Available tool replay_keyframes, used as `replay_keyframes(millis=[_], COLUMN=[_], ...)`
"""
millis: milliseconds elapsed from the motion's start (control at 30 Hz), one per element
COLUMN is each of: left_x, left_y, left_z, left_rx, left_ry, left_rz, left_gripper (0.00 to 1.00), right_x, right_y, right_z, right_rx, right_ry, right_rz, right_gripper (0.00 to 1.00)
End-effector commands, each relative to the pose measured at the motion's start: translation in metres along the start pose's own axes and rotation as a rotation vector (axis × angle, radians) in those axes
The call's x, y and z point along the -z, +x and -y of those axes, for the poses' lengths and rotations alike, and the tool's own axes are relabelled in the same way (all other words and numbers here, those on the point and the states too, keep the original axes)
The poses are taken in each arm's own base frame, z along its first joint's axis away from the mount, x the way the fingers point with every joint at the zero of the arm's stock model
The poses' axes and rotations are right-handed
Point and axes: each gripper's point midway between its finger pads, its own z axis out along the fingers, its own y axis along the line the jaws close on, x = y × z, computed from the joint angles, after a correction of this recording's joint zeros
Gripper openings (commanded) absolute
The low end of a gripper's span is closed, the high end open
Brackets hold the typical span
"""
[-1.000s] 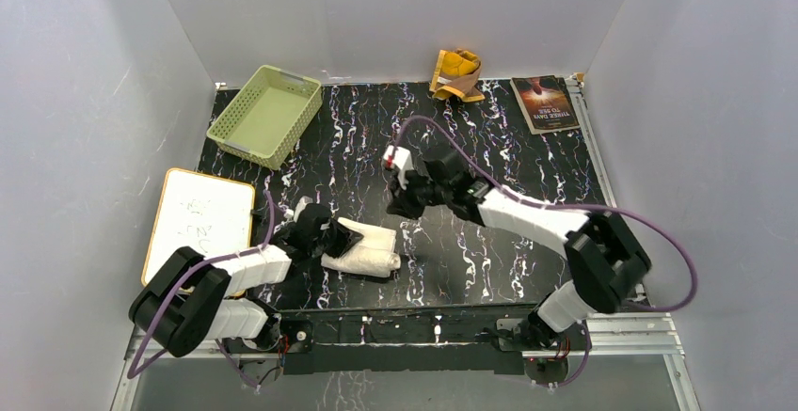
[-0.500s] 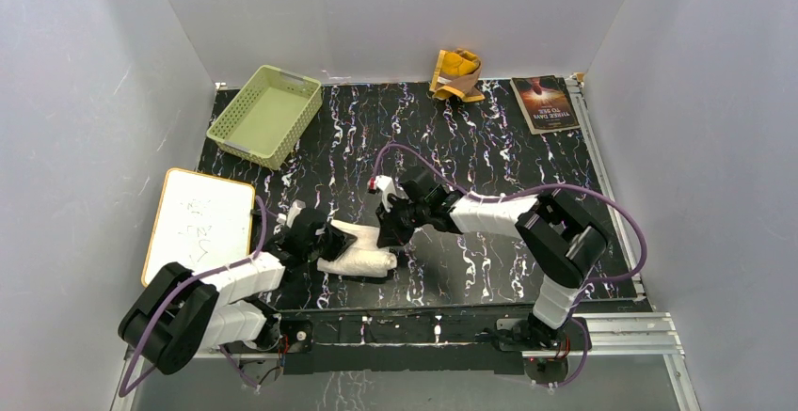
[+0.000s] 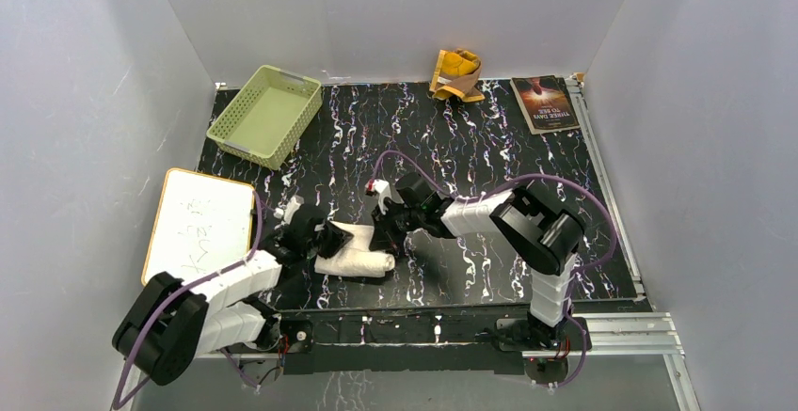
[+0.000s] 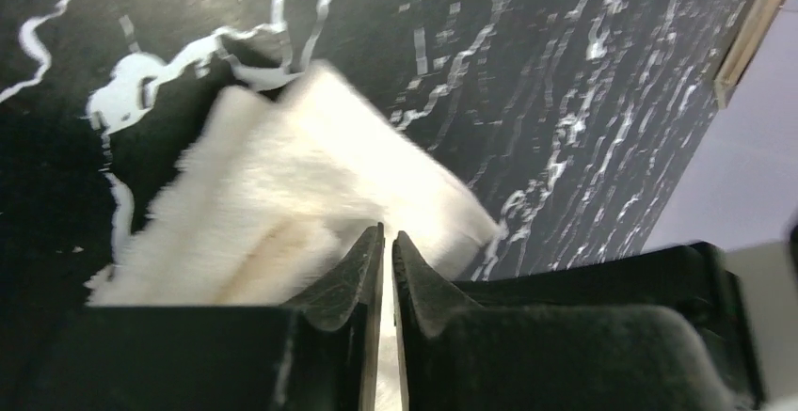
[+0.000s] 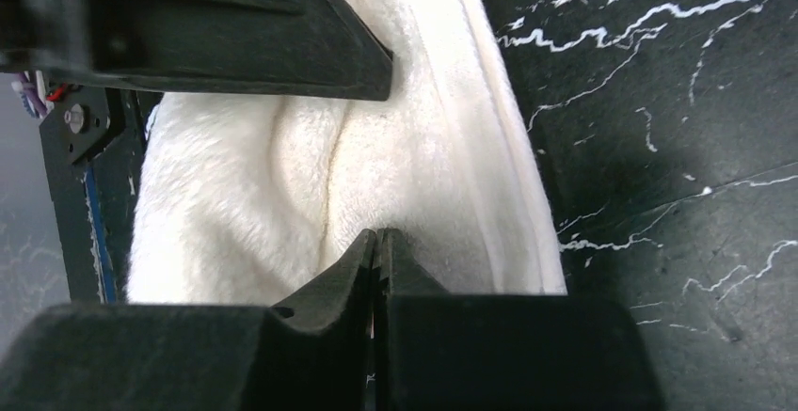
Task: Roll the towels
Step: Move the towel to the center of the board.
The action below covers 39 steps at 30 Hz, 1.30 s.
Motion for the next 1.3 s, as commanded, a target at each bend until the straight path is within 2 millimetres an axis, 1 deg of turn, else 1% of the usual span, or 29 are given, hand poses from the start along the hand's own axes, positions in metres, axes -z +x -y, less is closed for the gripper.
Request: replay_keyframes(millis=[0,67,167,267,333,400,467,500,567,600,700,767,967,1000,1067,1100,1133,1200,1233,1267], left_x=[0.022,0.035,0.053,0.063,0.064,0.059,0.051,0.048,0.040,0.036,0.013,-0.002,-0.044,-0.053,-0.071,-0.079,-0.088,-0.092,-0.091,-0.092], left_y=[-0.032,-0.048,-0.068,-0.077,-0.078,-0.077,-0.075,-0.074,-0.073,-0.074,-0.078,-0.087,-0.133,-0.139,-0.144,-0.147,-0.149,-0.150,-0.154,-0.155], left_z=[0.044,0.076,0.111,0.135,0.142,0.141,0.136,0.136,0.137,0.140,0.142,0.147,0.187,0.192,0.201,0.205,0.208,0.222,0.236,0.239], left_rx=[-0.125,-0.175,-0.261,-0.352,-0.404,-0.428,-0.432,-0.435,-0.460,-0.484,-0.541,-0.573,-0.616,-0.629,-0.673,-0.699,-0.704,-0.724,-0.739,-0.739], left_ry=[0.041,0.090,0.120,0.134,0.142,0.134,0.138,0.157,0.182,0.201,0.194,0.186,0.268,0.283,0.328,0.341,0.339,0.369,0.392,0.402], left_rz=[0.094,0.119,0.139,0.124,0.097,0.056,0.011,-0.008,-0.042,-0.057,-0.133,-0.173,-0.183,-0.195,-0.240,-0.248,-0.266,-0.323,-0.321,-0.329], left_gripper=[0.12,0.18,0.24,0.24,0.24,0.24,0.24,0.24,0.24,0.24,0.26,0.26,0.28,0.28,0.28,0.28,0.28,0.27,0.27,0.27], right_x=[-0.003,0.001,0.010,0.024,0.035,0.044,0.049,0.052,0.059,0.063,0.070,0.074,0.083,0.087,0.098,0.107,0.114,0.129,0.138,0.150], right_y=[-0.014,-0.018,-0.025,-0.041,-0.054,-0.066,-0.071,-0.077,-0.082,-0.085,-0.100,-0.109,-0.137,-0.145,-0.163,-0.178,-0.189,-0.210,-0.219,-0.229], right_z=[0.038,0.057,0.092,0.121,0.142,0.161,0.181,0.189,0.204,0.211,0.218,0.219,0.212,0.210,0.200,0.194,0.188,0.173,0.168,0.164], right_rx=[-0.021,-0.017,0.010,0.027,0.006,-0.005,-0.007,0.000,0.003,0.005,0.028,0.050,0.085,0.089,0.101,0.107,0.106,0.116,0.124,0.133], right_ry=[0.113,0.176,0.318,0.393,0.431,0.456,0.500,0.517,0.543,0.544,0.513,0.509,0.491,0.487,0.461,0.455,0.447,0.438,0.457,0.491], right_rz=[0.050,0.049,0.034,0.052,0.073,0.088,0.087,0.093,0.098,0.105,0.136,0.143,0.173,0.188,0.218,0.244,0.260,0.280,0.295,0.321], right_gripper=[0.00,0.00,0.00,0.00,0.00,0.00,0.00,0.00,0.00,0.00,0.00,0.00,0.00,0.00,0.00,0.00,0.05,0.21,0.25,0.27])
